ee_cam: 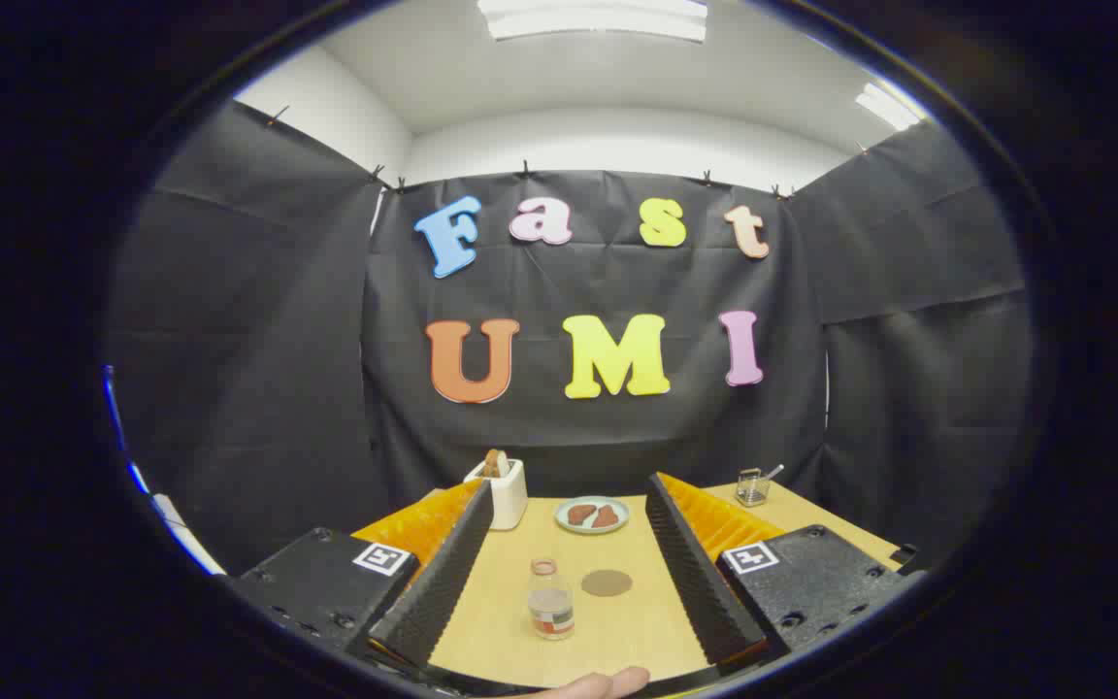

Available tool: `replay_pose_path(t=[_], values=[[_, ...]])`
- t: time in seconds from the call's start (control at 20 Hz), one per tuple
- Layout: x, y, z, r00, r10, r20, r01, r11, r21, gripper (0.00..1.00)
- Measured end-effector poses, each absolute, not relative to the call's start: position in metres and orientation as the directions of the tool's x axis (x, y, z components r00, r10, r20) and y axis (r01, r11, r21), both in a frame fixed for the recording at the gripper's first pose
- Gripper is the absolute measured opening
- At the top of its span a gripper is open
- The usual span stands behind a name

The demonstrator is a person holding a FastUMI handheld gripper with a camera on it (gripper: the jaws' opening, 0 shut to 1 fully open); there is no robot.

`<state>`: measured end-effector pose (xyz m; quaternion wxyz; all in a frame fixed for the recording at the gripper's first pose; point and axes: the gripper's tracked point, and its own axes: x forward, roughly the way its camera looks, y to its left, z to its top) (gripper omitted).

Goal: Take the bottle from table, then pour the juice into the cup, finally place the bottle on the coaster

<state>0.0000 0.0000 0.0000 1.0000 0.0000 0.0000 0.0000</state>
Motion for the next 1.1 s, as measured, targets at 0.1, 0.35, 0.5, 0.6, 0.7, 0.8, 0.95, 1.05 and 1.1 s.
replay_pose_path(t=[0.1,0.35,0.5,0.6,0.7,0.8,0.95,1.05,1.1], values=[[-0.001,-0.004,-0.001,1.0,-0.004,-0.001,0.004,1.0,-0.001,1.0],[-0.001,-0.001,0.004,1.0,0.008,0.005,-0.008,1.0,-0.005,1.0],[-0.001,0.0,0.0,1.0,0.01,-0.001,-0.01,1.0,-0.004,1.0],[-0.001,0.001,0.0,1.0,0.013,-0.002,-0.013,1.0,-0.005,1.0],[0.0,0.0,-0.001,1.0,0.012,-0.002,-0.012,1.0,-0.005,1.0],[0.001,-0.001,-0.001,1.0,0.011,0.0,-0.011,1.0,-0.003,1.0],[0.003,-0.001,-0.005,1.0,0.011,0.001,-0.011,1.0,0.002,1.0],[0.005,0.002,-0.011,1.0,0.016,-0.001,-0.016,1.0,-0.001,1.0],[0.008,0.003,-0.016,1.0,0.014,-0.006,-0.014,1.0,-0.005,1.0]])
